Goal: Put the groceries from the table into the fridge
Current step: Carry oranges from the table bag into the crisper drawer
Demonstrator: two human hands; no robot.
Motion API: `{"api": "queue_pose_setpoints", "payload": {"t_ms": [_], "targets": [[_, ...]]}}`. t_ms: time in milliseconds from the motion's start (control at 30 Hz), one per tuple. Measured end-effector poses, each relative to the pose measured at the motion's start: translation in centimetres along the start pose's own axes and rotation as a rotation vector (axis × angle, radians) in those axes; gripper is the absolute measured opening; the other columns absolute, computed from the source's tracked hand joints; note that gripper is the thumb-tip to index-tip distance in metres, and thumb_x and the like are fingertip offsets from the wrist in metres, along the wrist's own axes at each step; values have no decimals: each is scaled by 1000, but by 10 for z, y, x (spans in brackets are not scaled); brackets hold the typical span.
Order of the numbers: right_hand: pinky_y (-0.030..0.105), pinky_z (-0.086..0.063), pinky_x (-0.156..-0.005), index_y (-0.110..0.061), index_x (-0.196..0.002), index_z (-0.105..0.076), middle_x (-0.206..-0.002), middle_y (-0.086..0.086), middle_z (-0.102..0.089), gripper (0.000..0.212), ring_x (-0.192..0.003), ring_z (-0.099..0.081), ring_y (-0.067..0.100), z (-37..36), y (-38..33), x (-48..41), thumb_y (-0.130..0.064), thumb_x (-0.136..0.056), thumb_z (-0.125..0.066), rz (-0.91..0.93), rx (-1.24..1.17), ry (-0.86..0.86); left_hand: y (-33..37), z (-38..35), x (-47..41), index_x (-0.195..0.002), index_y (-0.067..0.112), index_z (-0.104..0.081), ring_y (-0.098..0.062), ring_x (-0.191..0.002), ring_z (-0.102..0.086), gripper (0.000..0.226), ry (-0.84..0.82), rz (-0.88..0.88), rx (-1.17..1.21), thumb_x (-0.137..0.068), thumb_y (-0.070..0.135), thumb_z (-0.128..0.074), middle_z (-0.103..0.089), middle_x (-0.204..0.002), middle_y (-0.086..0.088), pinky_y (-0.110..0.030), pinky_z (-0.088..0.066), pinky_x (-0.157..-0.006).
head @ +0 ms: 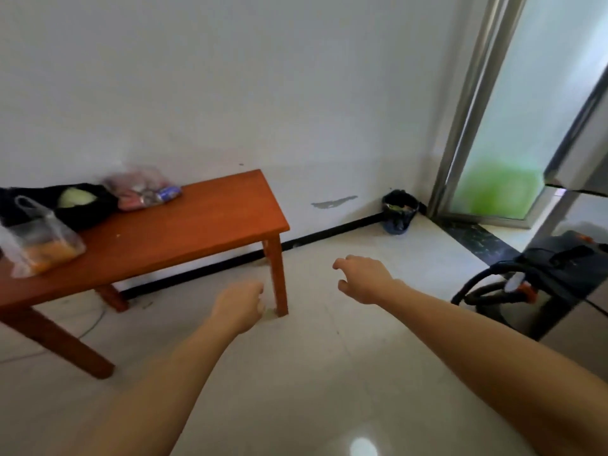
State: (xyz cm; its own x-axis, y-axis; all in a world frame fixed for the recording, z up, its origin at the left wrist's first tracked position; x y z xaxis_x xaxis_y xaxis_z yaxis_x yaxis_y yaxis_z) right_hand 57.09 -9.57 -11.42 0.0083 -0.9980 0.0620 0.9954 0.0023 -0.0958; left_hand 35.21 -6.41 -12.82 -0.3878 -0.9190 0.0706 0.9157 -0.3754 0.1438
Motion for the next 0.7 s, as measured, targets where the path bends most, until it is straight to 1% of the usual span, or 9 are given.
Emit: {"api": "queue_pose_setpoints", "payload": {"t_ms": [133,267,300,400,500,633,700], "targets": [[34,-50,-87,-23,-133,-49,-126,3,-57,41,-105,-59,21,8,-111,-48,-31,-93,-56,63,-15,21,-113,24,23,-121,20,-56,-21,-109,-58,30,34,117,-21,-92,29,-51,-61,-121,-3,-34,-49,-87],[34,-53,-80,-23,-117,-56,-112,1,-60,27,-93,-61,18,3,-222,-97,-29,-90,-56,147,-57,9,-223,49,37,-122,20,-56,-21,-108,-59,31,58,193,-22,-93,28,-50,-59,-123,-2,-32,-46,-81],[35,-53,-80,-23,-118,-56,-113,2,-60,29,-94,-60,19,0,-248,-108,-29,-90,-55,165,-60,-1,-250,55,40,-122,20,-56,-22,-107,-59,31,64,208,-21,-92,28,-49,-59,-122,-2,-33,-46,-82],[35,-49,-85,-23,-130,-50,-123,2,-57,39,-107,-58,22,-5,-321,-137,-30,-91,-54,233,-81,-12,-323,75,42,-114,21,-57,-24,-102,-59,26,84,236,-27,-91,27,-48,-60,-116,-2,-35,-49,-82],[36,-49,-85,-22,-134,-47,-123,2,-56,42,-108,-57,23,-4,-376,-161,-31,-93,-52,292,-71,-18,-379,91,38,-108,21,-59,-23,-95,-59,22,104,250,-7,-90,26,-47,-60,-109,-2,-35,-49,-77],[38,-47,-80,-18,-123,-50,-114,6,-55,32,-102,-57,27,-4,-427,-207,-30,-93,-50,319,-28,-41,-436,102,25,-106,23,-59,-20,-90,-59,20,153,251,28,-90,28,-49,-59,-100,1,-38,-51,-76],[37,-45,-77,-17,-120,-50,-112,6,-55,31,-102,-56,28,-7,-447,-233,-31,-93,-50,327,-6,-49,-466,99,16,-103,23,-60,-20,-87,-59,18,150,270,45,-90,31,-51,-59,-96,2,-38,-52,-75]]}}
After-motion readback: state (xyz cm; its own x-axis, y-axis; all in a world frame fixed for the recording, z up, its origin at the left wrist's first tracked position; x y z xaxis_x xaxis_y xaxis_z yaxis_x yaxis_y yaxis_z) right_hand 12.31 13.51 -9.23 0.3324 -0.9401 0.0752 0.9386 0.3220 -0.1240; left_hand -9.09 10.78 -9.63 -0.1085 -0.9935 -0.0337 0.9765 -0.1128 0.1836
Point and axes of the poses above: each hand's wrist, its own x-axis away from the middle knuckle, its own z-axis out of the back of the hand, y = z × x, the point moved 9 cm from there along -x, towards the middle knuckle
